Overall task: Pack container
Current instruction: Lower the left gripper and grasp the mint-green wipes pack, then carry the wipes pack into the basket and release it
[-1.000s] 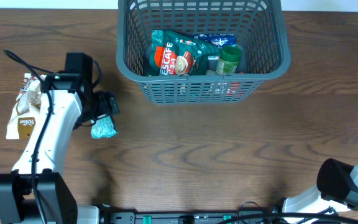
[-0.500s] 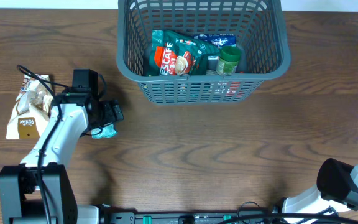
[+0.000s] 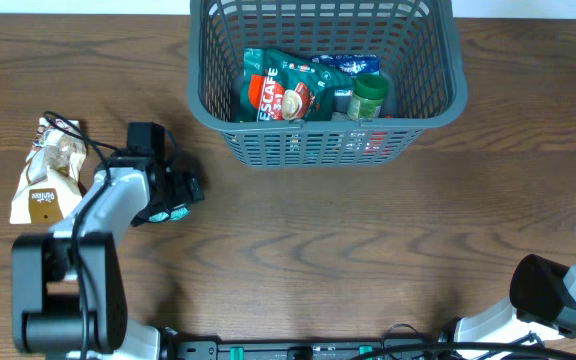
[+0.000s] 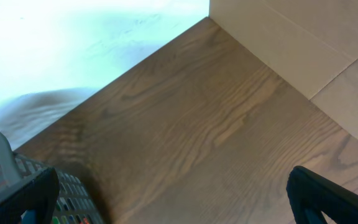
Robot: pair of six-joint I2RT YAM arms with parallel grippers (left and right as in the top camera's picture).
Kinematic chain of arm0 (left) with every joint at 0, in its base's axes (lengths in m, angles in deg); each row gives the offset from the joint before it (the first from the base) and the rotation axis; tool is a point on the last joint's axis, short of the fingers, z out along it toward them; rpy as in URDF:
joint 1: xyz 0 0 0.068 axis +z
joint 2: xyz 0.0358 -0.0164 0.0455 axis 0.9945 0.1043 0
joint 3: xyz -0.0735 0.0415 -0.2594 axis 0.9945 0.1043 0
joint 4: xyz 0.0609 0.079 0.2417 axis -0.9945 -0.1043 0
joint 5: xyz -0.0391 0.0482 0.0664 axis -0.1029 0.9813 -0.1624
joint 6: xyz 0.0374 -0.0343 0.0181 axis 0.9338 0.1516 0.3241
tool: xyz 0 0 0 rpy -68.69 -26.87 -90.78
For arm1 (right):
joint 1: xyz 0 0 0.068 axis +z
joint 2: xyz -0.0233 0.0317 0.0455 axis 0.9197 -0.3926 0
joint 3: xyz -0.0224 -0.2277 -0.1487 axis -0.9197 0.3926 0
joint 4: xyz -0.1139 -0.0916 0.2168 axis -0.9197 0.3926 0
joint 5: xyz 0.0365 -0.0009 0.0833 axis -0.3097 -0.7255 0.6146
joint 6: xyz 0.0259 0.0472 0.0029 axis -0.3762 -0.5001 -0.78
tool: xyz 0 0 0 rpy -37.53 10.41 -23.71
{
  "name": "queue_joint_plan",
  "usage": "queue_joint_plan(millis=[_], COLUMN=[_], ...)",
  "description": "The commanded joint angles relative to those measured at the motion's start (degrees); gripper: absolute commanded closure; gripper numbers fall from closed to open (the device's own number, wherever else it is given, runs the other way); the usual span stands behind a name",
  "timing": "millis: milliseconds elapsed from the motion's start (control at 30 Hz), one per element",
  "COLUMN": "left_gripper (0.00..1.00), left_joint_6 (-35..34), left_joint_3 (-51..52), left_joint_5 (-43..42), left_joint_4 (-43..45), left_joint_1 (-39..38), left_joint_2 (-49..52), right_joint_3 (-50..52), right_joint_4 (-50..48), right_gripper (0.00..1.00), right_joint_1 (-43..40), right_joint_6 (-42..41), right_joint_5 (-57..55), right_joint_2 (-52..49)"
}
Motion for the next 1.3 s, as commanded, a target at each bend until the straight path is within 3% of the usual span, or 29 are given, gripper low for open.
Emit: queue_joint_plan(millis=[0, 67, 167, 200, 500, 767, 1033, 1267], left_gripper=[0.04, 0.2, 0.8, 0.94, 0.94, 0.94, 0.94, 0.94], left_joint_6=[0.4, 0.4, 0.4, 0.4, 1.6, 2.6, 3.0, 10.5], left_joint_3=[0.7, 0.7, 0.6, 0.6, -5.3, -24.3, -42.3, -44.9], left_joint_5=[-0.7, -0.7, -0.7, -0.7, -0.9, -1.9, -19.3, -32.6], left_joint_4=[0.6, 0.9, 1.4, 1.6, -1.8, -8.5, -4.3, 5.0], left_joint_1=[0.3, 0.3, 0.3, 0.3, 0.3, 0.3, -0.5, -6.7], left_joint_2=[3.5, 4.3, 4.4, 4.4, -0.5, -14.4, -21.6, -20.9], right_joint_3=[-0.3, -0.3, -0.3, -0.3, -0.3, -0.3, -0.3, -0.3], right_joint_4=[0.1, 0.1, 0.1, 0.1, 0.1, 0.1, 0.1, 0.1], right_gripper=[0.01, 0.01, 0.01, 0.01, 0.01, 0.01, 0.01, 0.01], right_joint_1=[-0.2, -0.2, -0.2, -0.2, -0.2, -0.2, -0.2, -0.2], right_joint_6=[-0.6, -0.6, -0.6, -0.6, -0.6, -0.6, -0.6, -0.6], right_joint_5=[0.0, 0.0, 0.0, 0.0, 0.0, 0.0, 0.0, 0.0], right_joint_2=[0.6, 0.6, 0.6, 0.6, 0.6, 0.6, 0.6, 0.6])
